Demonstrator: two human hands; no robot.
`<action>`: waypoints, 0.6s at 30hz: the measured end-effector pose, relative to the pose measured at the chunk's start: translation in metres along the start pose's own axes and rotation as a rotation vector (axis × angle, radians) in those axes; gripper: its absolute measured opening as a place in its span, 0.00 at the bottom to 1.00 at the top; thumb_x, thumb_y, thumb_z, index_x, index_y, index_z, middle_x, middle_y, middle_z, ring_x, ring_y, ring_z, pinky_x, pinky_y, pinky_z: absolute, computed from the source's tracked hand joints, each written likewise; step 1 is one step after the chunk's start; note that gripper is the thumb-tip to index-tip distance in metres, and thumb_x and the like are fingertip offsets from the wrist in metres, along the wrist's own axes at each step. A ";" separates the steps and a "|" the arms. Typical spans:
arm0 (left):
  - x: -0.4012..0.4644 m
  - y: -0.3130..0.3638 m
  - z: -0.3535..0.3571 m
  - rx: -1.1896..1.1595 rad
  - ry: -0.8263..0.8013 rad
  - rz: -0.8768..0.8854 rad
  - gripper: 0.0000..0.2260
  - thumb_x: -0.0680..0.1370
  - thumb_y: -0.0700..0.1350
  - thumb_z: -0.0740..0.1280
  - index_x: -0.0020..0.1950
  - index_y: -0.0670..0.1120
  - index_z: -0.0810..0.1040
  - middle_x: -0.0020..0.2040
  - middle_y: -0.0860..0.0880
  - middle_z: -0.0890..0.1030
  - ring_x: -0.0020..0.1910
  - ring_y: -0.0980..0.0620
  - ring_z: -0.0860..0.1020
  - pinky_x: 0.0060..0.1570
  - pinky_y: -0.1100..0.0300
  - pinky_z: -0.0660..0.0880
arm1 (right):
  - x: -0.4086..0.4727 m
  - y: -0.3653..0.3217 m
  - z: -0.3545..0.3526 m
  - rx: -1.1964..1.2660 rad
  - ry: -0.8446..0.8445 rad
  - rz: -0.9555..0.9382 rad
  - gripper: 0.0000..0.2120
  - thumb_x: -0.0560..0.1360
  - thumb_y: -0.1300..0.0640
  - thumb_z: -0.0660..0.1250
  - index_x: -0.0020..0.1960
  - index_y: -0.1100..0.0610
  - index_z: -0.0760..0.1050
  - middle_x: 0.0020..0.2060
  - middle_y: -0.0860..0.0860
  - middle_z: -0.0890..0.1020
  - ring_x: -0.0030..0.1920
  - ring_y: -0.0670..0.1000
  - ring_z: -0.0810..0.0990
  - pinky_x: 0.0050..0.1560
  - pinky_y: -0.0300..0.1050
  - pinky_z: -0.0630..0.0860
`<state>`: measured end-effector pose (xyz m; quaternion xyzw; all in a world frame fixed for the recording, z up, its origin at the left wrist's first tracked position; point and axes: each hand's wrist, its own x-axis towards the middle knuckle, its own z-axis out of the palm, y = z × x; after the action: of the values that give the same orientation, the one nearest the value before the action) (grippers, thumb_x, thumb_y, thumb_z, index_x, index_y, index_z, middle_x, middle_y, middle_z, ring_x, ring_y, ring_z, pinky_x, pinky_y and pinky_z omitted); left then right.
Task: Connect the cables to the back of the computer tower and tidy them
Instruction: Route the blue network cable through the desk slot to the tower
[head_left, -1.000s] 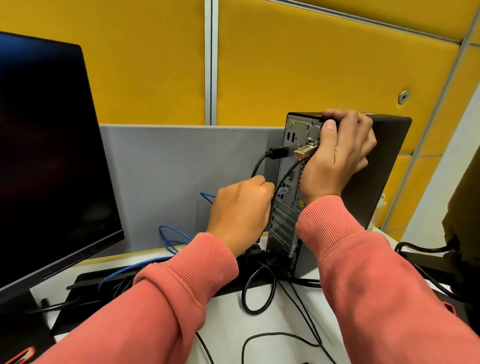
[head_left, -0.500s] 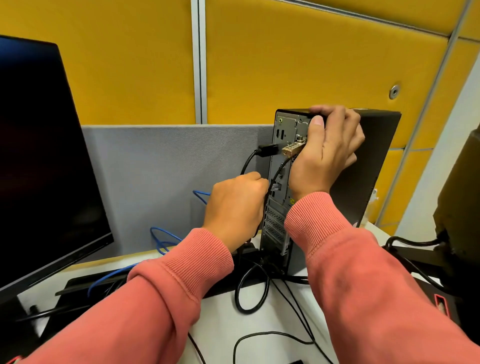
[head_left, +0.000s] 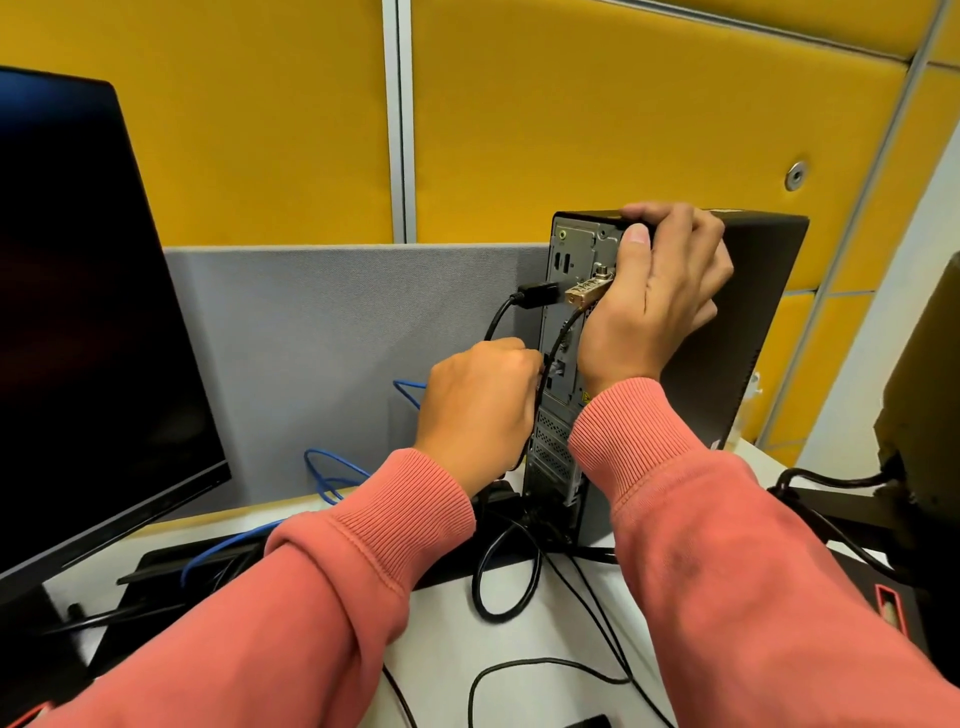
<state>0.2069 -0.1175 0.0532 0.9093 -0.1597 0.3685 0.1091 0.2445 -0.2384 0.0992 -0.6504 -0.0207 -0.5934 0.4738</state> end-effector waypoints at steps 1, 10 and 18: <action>0.000 -0.001 -0.001 -0.002 -0.008 0.003 0.09 0.83 0.45 0.61 0.52 0.50 0.81 0.47 0.53 0.79 0.49 0.46 0.80 0.38 0.55 0.64 | 0.000 0.000 0.000 0.001 0.000 0.001 0.11 0.80 0.52 0.56 0.54 0.49 0.76 0.61 0.47 0.74 0.69 0.51 0.67 0.61 0.57 0.65; -0.008 -0.004 -0.005 -0.006 -0.080 0.062 0.09 0.83 0.41 0.61 0.59 0.49 0.79 0.50 0.51 0.77 0.47 0.46 0.79 0.38 0.55 0.69 | -0.002 -0.004 -0.001 -0.037 -0.007 0.001 0.10 0.81 0.53 0.57 0.55 0.50 0.76 0.62 0.47 0.74 0.71 0.52 0.66 0.63 0.62 0.66; -0.041 -0.028 -0.022 0.024 -0.188 0.211 0.28 0.79 0.32 0.63 0.78 0.49 0.69 0.69 0.50 0.76 0.65 0.47 0.74 0.62 0.49 0.71 | -0.004 -0.017 -0.004 -0.079 -0.031 0.051 0.11 0.81 0.53 0.55 0.55 0.53 0.75 0.65 0.48 0.75 0.75 0.53 0.64 0.69 0.63 0.63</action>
<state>0.1754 -0.0764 0.0378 0.9192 -0.2594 0.2929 0.0437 0.2301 -0.2293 0.1052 -0.6781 0.0119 -0.5713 0.4622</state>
